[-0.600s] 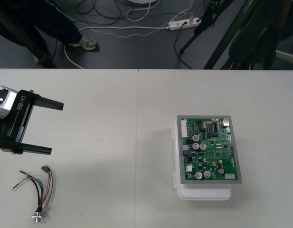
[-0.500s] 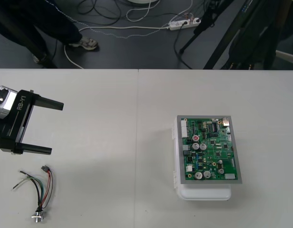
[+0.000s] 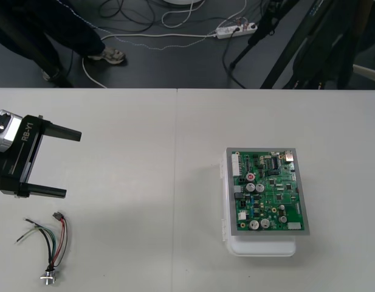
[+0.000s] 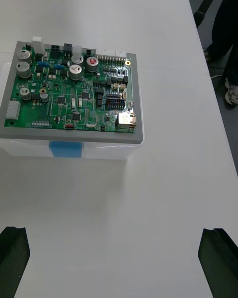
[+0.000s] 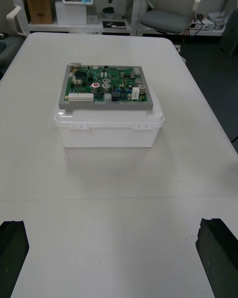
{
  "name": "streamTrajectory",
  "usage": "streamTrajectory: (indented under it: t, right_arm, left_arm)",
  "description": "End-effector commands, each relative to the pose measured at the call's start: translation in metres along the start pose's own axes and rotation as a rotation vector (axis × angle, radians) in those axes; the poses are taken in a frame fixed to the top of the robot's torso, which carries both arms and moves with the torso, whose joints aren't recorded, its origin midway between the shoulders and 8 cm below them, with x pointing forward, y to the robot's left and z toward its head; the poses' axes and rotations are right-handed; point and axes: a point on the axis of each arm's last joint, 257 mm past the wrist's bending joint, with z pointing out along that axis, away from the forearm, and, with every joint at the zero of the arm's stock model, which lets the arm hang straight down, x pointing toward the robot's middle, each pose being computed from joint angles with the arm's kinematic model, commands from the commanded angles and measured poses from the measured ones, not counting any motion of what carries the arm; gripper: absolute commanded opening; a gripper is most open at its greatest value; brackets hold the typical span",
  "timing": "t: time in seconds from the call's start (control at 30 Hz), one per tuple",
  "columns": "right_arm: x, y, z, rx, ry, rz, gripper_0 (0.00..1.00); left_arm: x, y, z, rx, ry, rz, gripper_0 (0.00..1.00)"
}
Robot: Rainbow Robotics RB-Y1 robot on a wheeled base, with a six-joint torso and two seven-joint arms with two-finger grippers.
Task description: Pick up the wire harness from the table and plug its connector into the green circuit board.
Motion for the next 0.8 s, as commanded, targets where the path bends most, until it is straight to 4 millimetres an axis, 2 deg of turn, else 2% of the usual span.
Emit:
streamTrajectory:
  t: [0.03, 0.8]
  right_arm:
    - [0.0017, 0.0072, -0.0064, -0.052, 0.048, -0.032, 1.0]
    - [0.0017, 0.0072, -0.0064, -0.052, 0.048, -0.032, 1.0]
  left_arm:
    - [-0.0032, -0.0079, -0.0105, 0.031, 0.038, -0.042, 1.0]
    - [-0.0032, -0.0079, -0.0105, 0.031, 0.038, -0.042, 1.0]
